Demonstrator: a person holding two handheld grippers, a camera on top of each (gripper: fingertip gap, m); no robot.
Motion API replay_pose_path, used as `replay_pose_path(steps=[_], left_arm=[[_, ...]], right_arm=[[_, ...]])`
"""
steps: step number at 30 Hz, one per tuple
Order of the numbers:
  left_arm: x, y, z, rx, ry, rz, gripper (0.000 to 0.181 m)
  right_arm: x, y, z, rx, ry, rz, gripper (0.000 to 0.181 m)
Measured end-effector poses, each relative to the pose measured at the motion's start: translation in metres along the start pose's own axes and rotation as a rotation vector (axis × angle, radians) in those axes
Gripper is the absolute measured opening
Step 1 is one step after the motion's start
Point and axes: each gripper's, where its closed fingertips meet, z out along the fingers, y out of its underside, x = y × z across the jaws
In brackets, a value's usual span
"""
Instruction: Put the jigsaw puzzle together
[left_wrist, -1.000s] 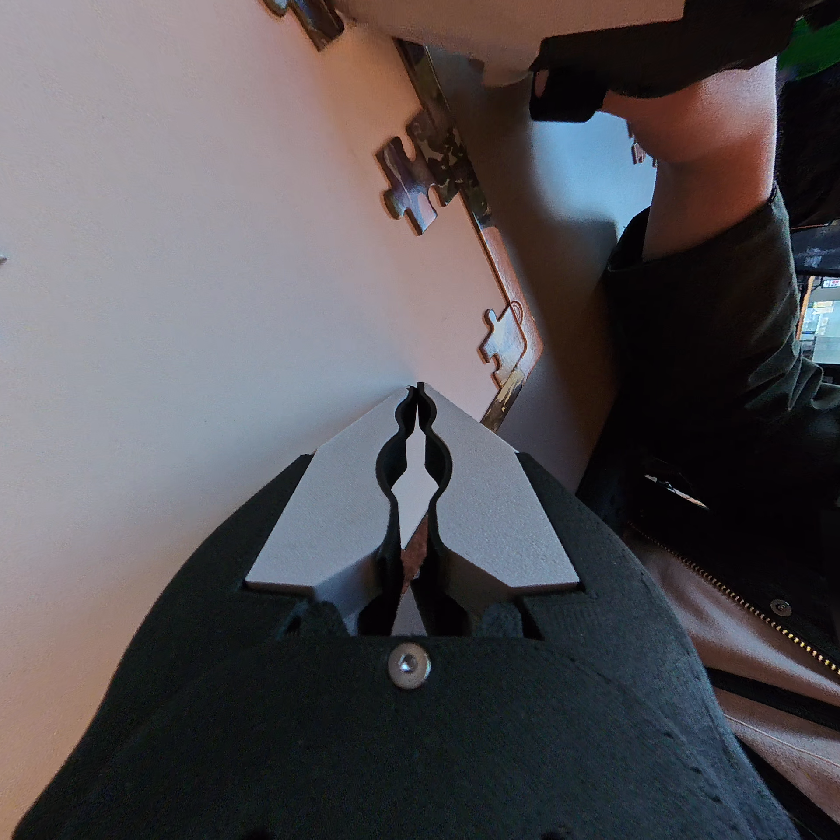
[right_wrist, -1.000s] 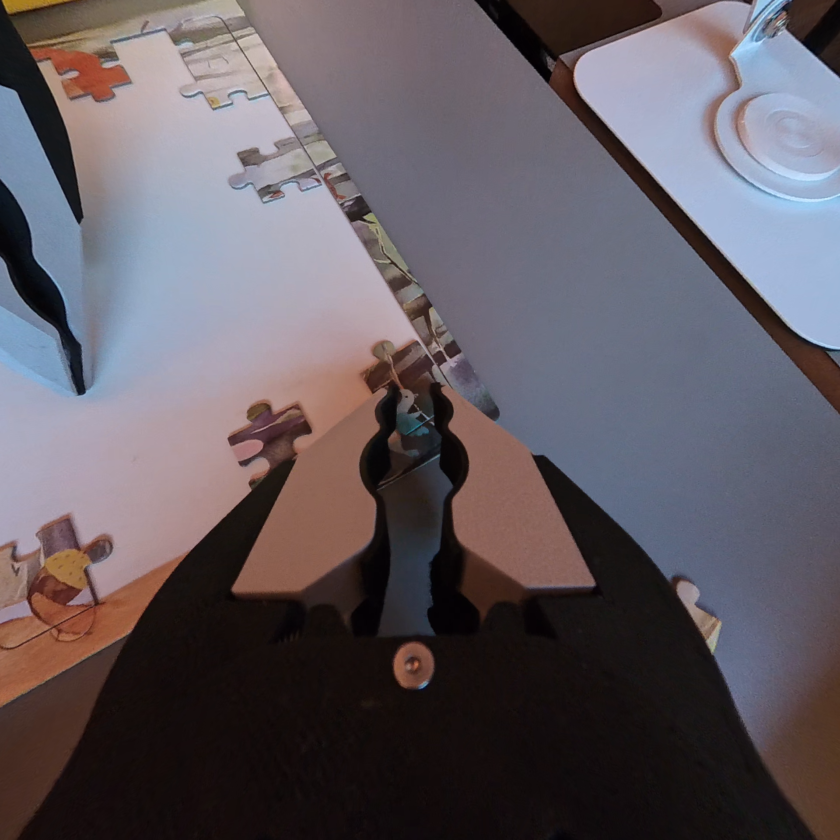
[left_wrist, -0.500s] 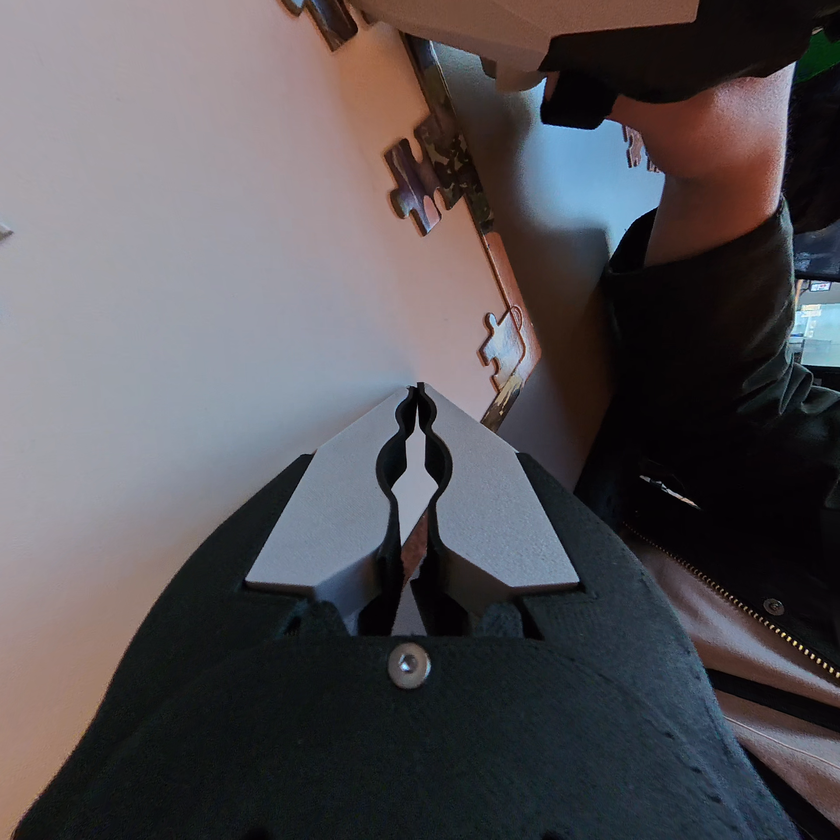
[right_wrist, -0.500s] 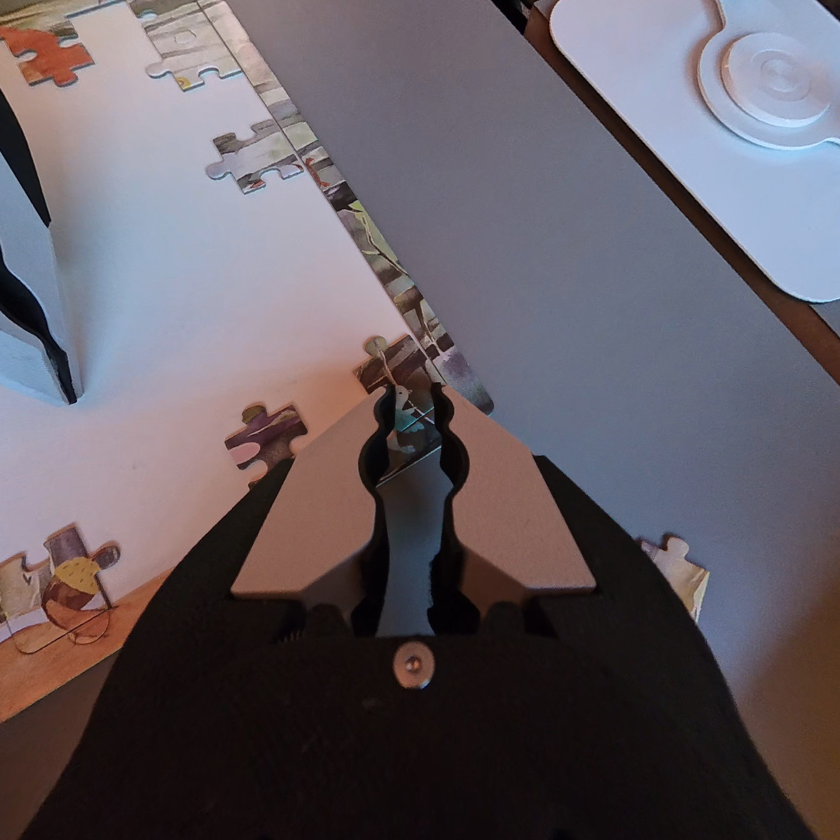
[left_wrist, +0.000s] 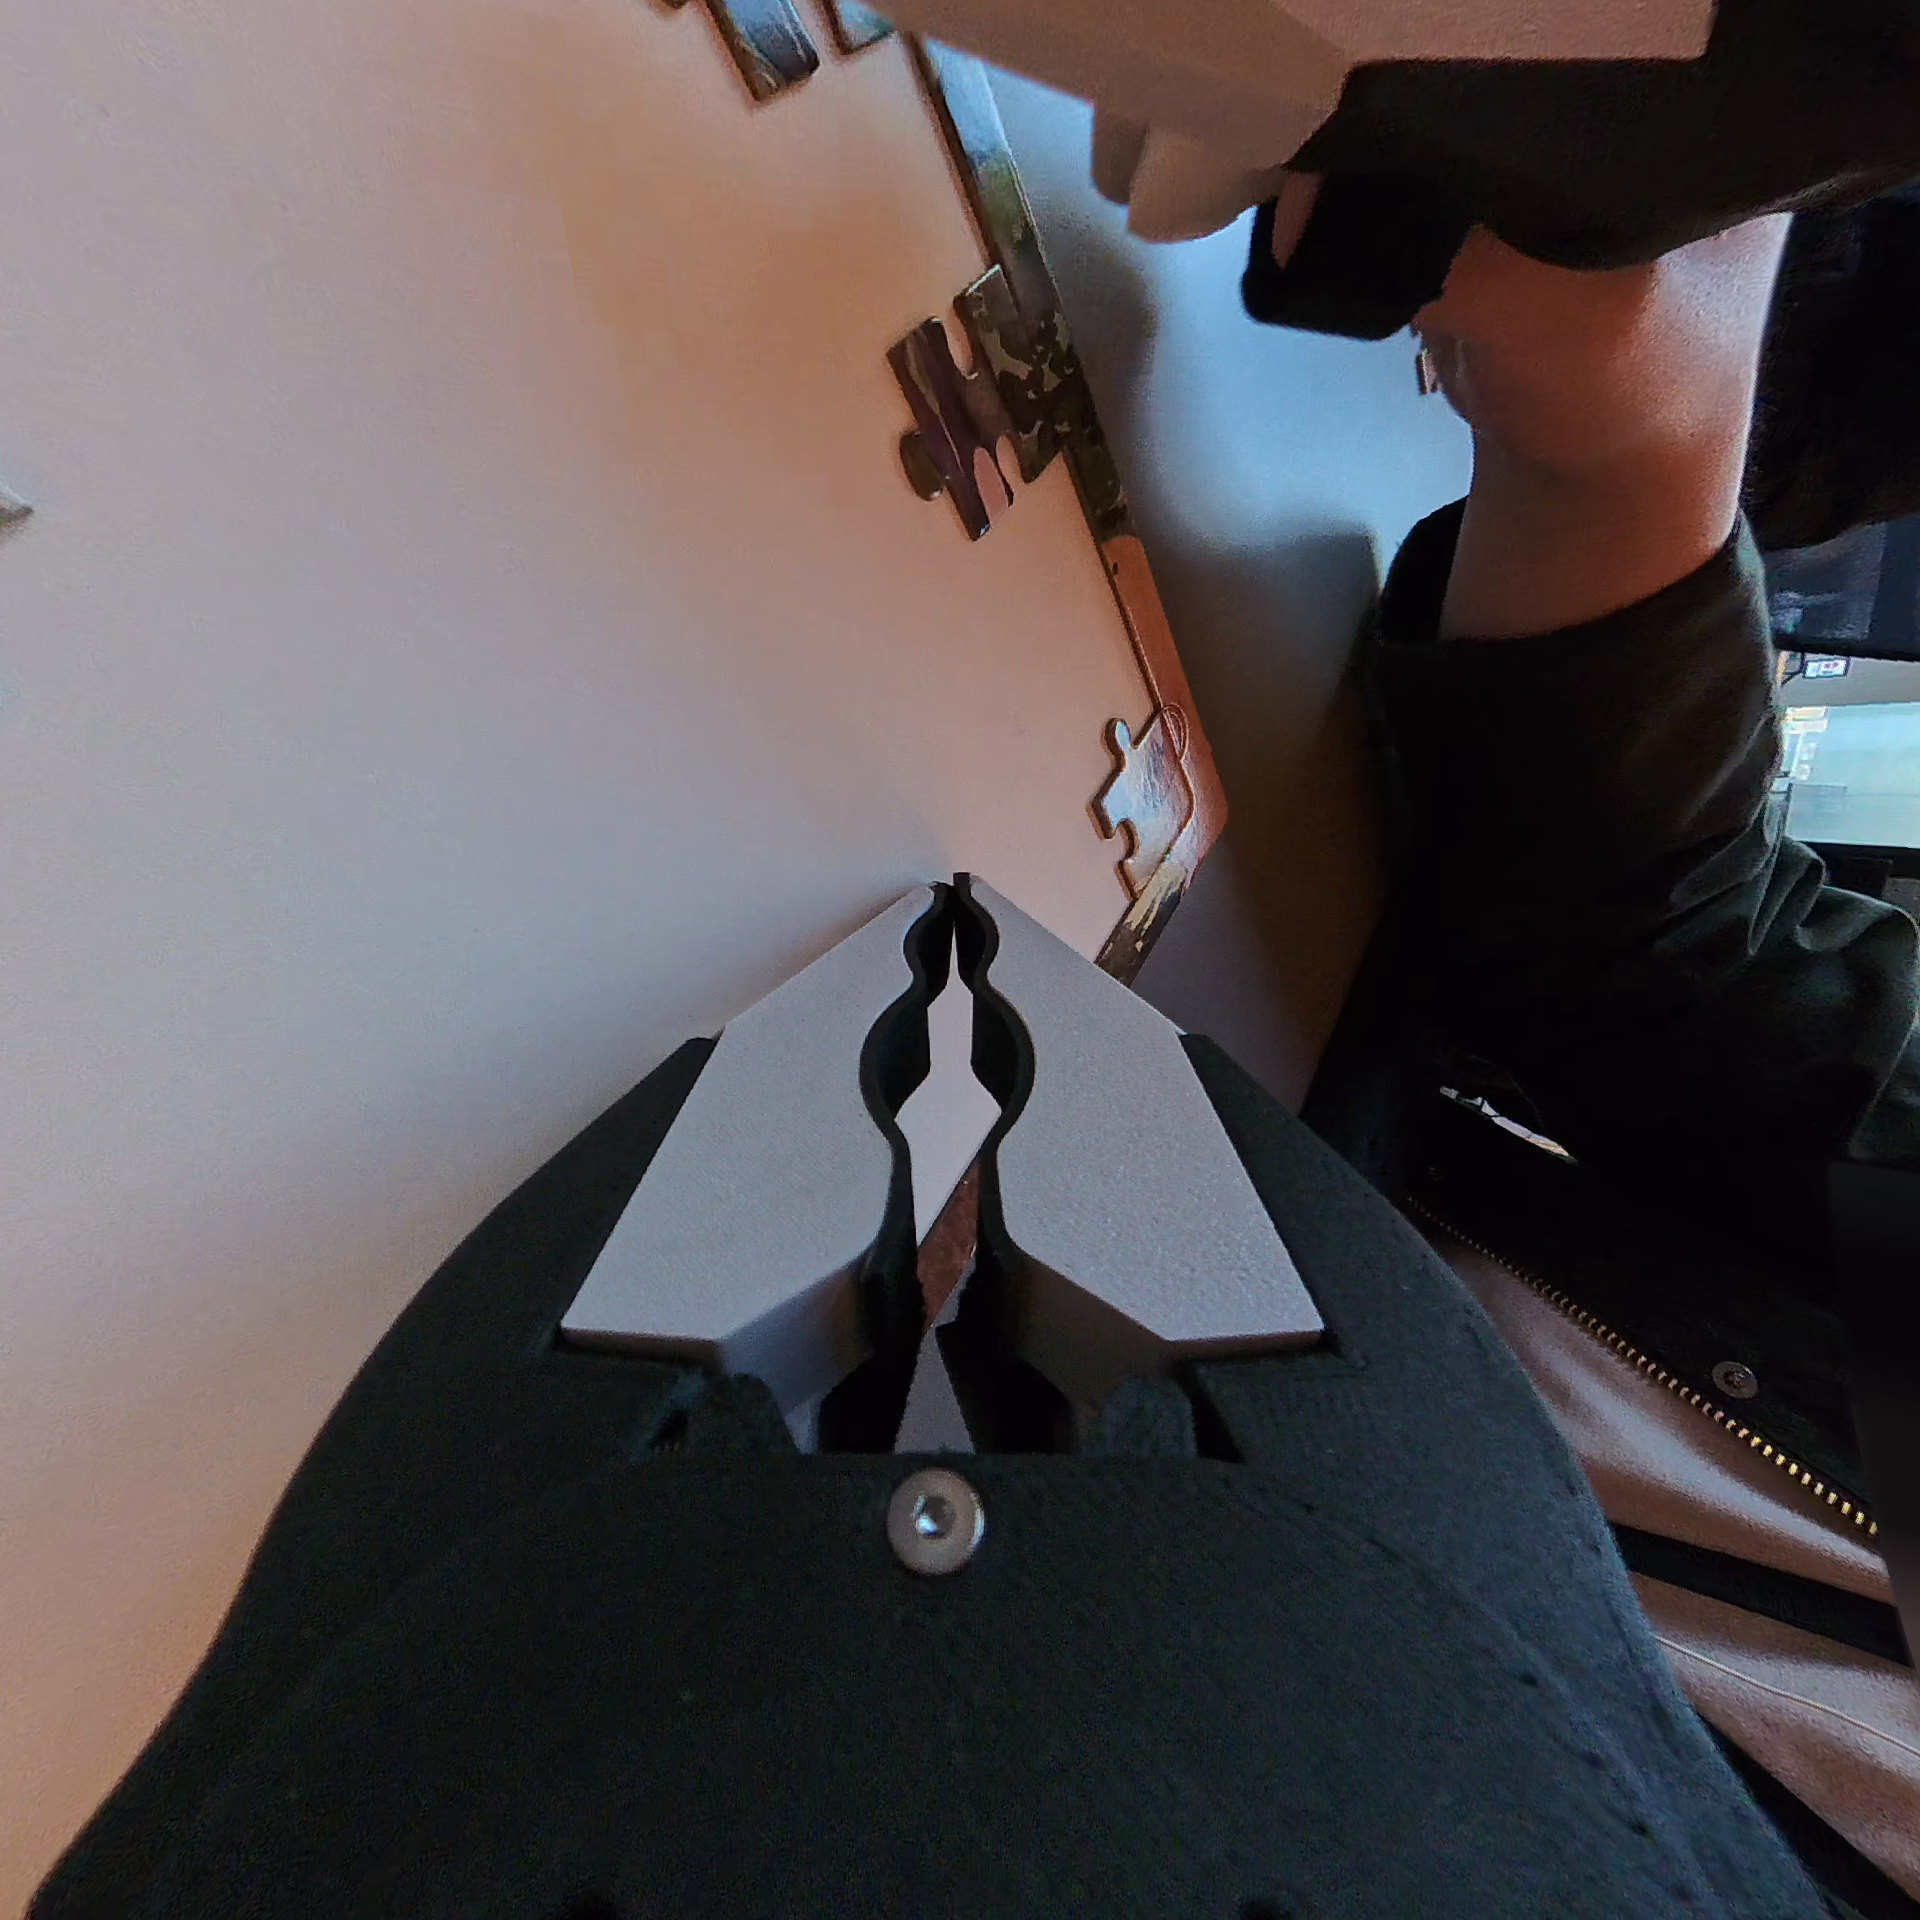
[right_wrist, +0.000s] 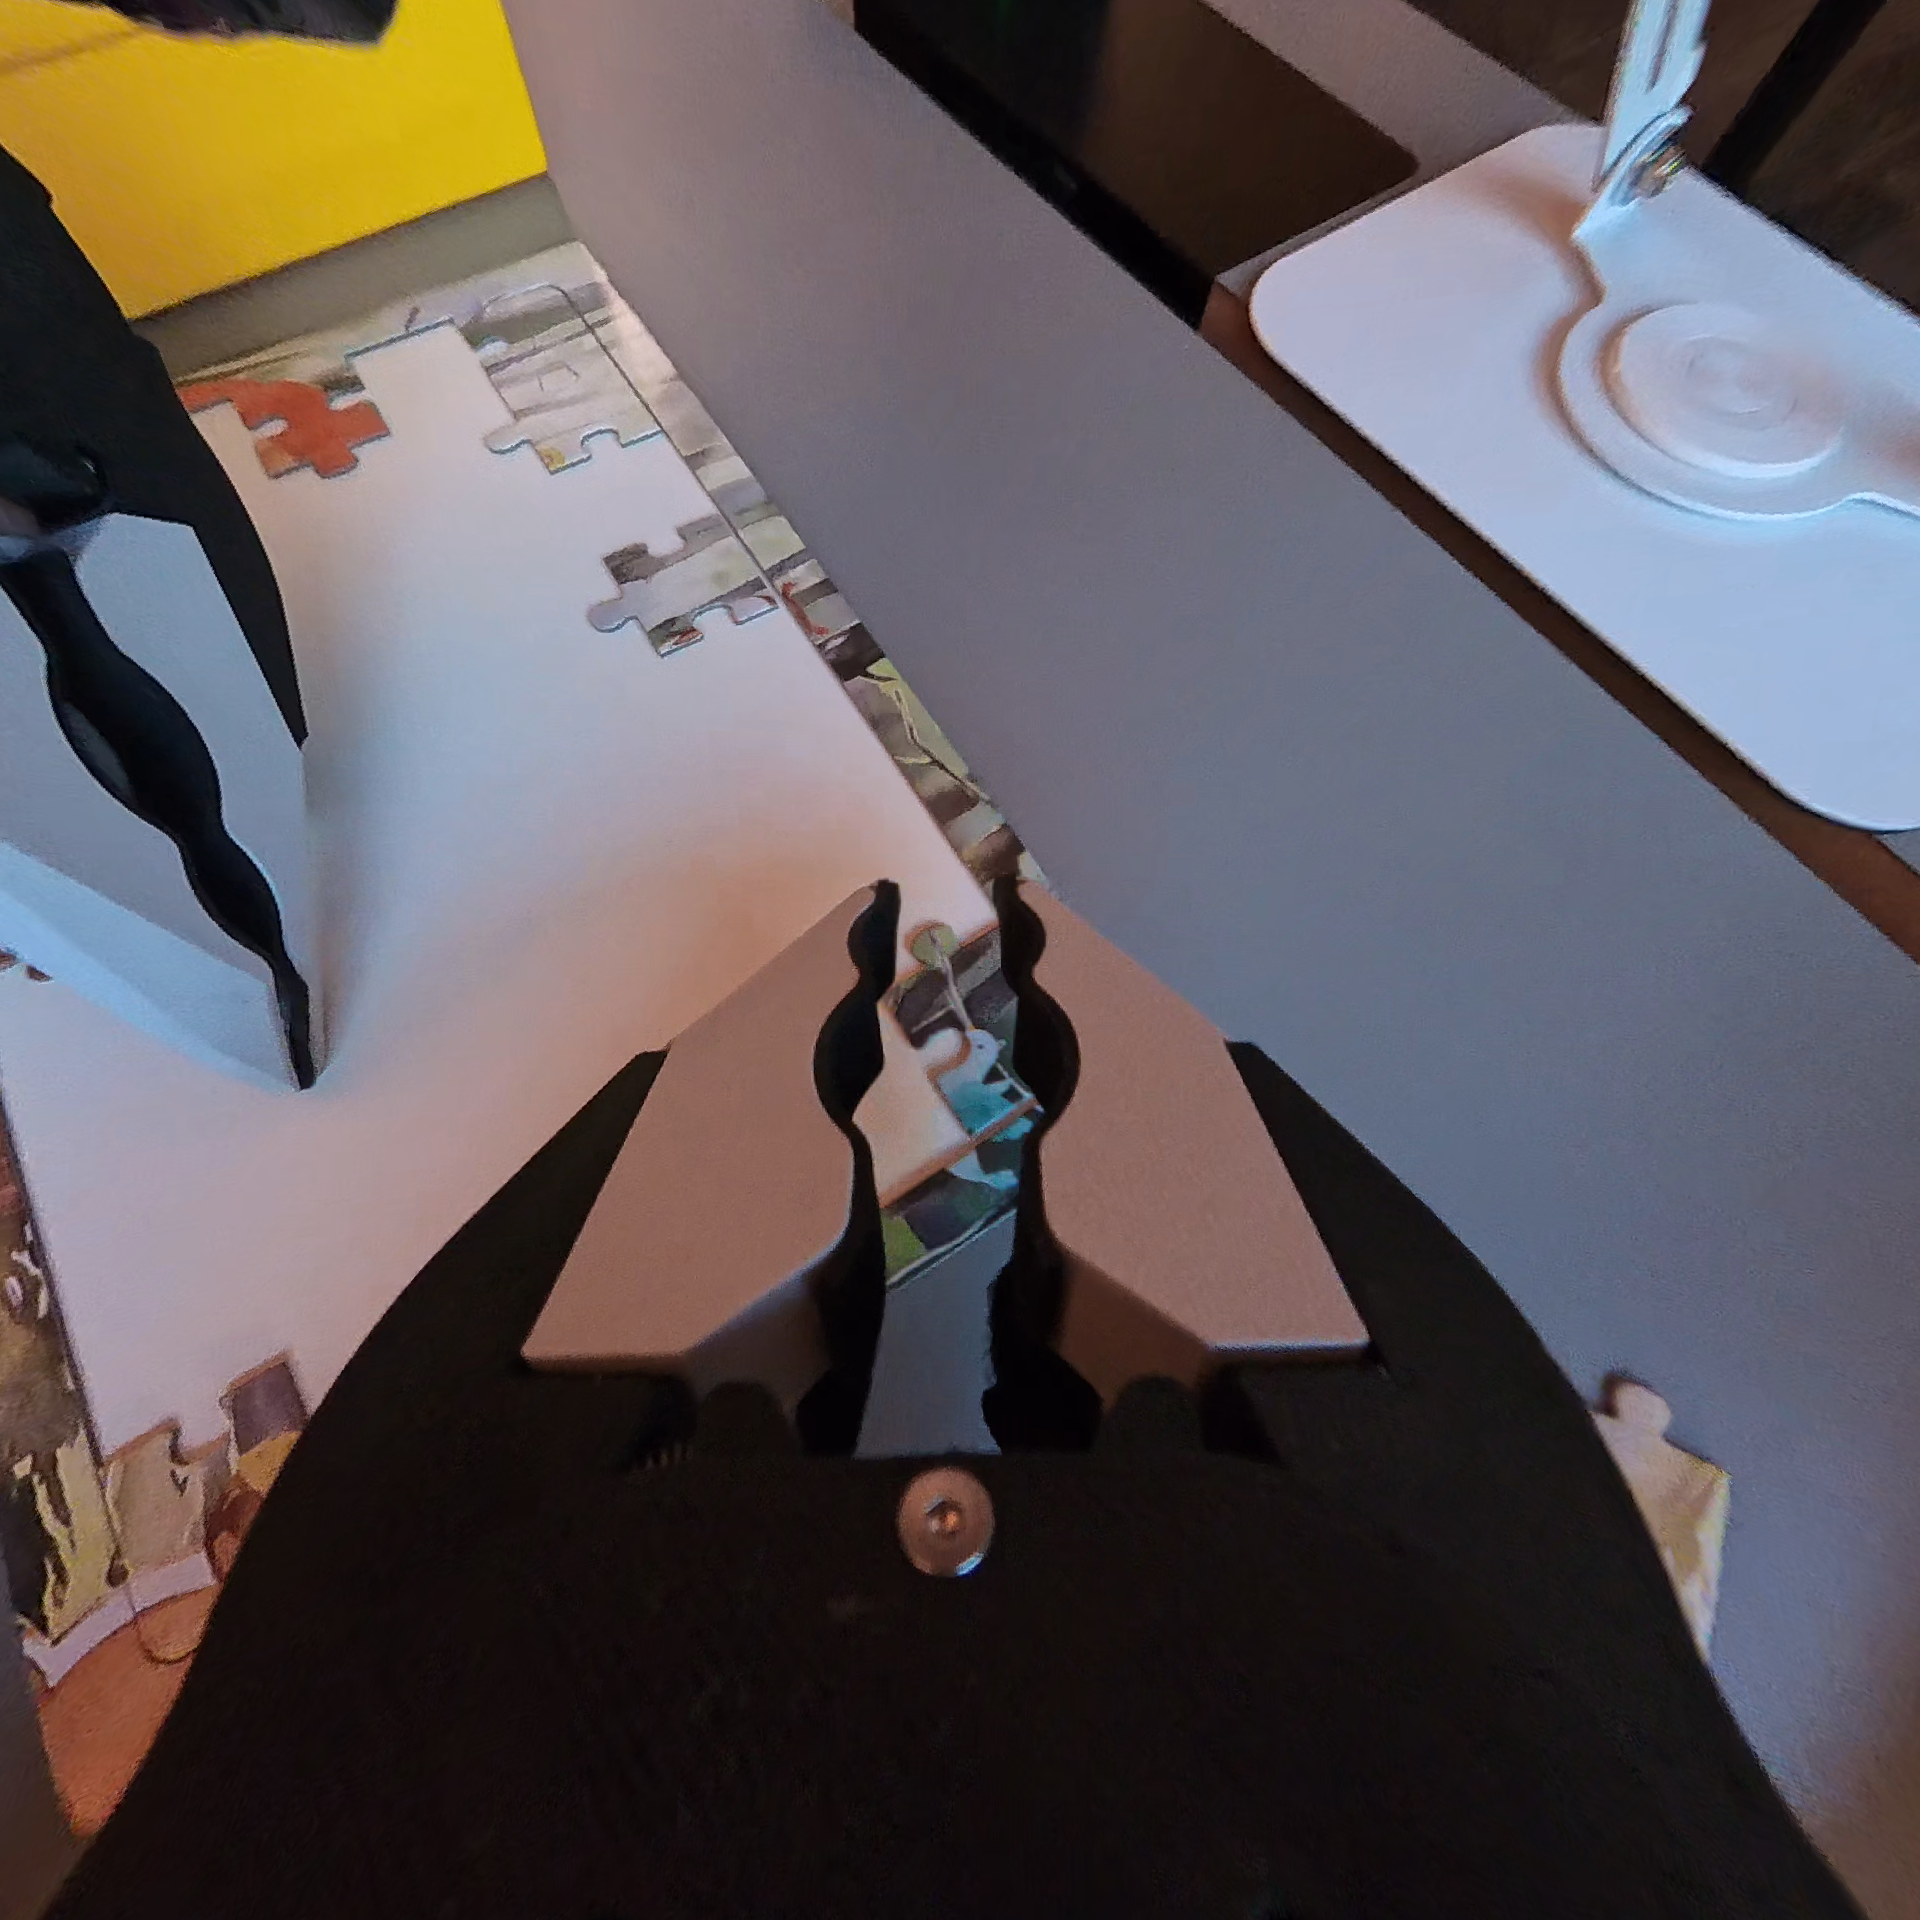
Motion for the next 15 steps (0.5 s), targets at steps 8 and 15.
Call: replay_pose_path(steps=[8,15], left_arm=[[-0.001,0.001,-0.001,0.005,0.019,-0.017,0.000],[-0.002,0.003,-0.002,0.006,0.017,-0.017,0.000]], right_arm=[[0.002,0.020,0.005,-0.104,0.013,-0.063,0.018],[0.002,0.017,-0.006,-0.052,-0.032,-0.029,0.022]])
